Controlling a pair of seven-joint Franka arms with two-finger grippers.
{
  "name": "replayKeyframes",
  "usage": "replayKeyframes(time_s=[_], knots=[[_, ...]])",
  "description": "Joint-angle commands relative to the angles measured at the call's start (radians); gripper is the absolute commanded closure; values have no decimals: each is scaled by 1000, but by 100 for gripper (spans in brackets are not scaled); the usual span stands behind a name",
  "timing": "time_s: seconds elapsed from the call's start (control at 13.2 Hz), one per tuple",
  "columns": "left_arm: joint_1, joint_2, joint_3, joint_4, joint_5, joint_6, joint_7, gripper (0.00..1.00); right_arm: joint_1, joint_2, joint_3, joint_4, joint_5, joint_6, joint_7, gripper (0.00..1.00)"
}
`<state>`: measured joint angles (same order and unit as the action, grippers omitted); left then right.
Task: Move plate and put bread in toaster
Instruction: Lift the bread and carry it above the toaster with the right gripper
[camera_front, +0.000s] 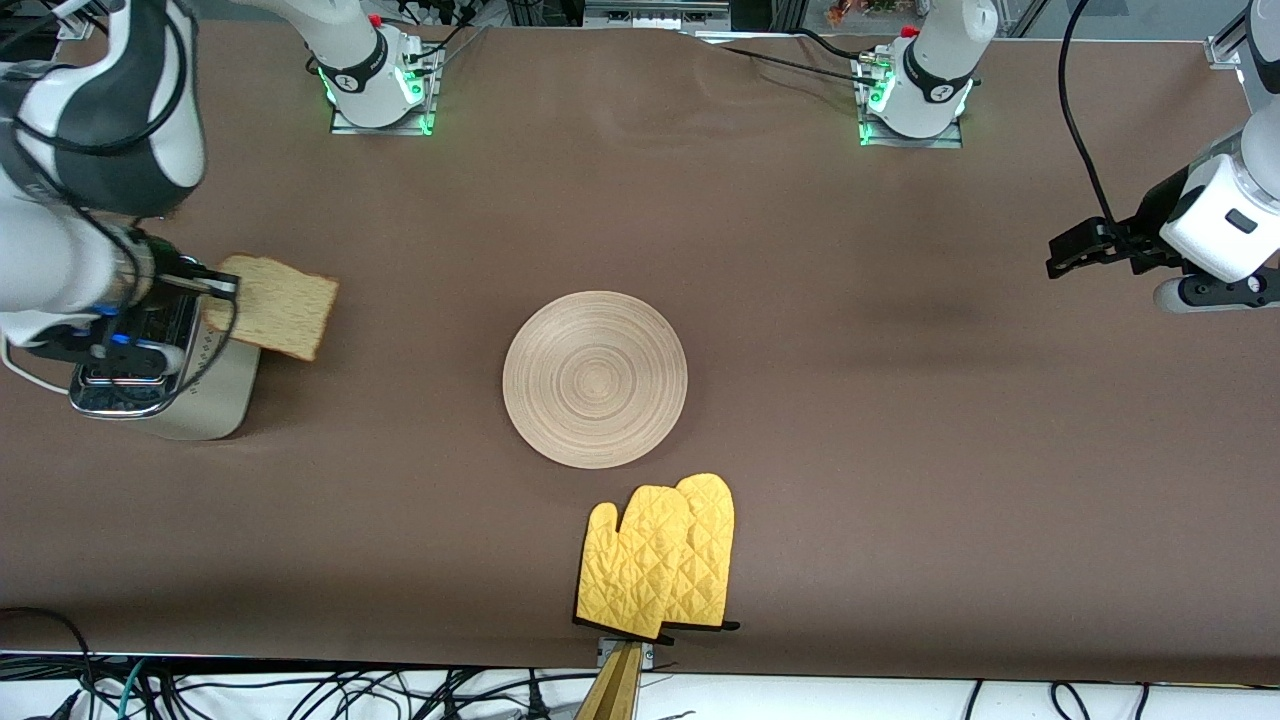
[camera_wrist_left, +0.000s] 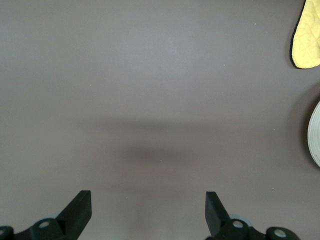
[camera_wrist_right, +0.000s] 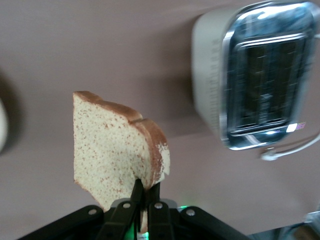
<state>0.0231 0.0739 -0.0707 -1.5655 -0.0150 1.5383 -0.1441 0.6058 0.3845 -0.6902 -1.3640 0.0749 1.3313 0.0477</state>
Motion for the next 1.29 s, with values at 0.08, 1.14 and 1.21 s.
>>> replayKeyframes(time_s=[0.08, 1.14, 1.21], knots=[[0, 4, -3, 13, -13, -17, -6, 0, -1, 20, -63, 23, -156, -23, -176, 100], [4, 9, -1, 12, -13, -15, -5, 0, -233, 169, -65, 20, -305, 229, -351, 100], [4, 9, -1, 12, -13, -15, -5, 0, -239, 175, -63, 19, -303, 236, -354, 100]])
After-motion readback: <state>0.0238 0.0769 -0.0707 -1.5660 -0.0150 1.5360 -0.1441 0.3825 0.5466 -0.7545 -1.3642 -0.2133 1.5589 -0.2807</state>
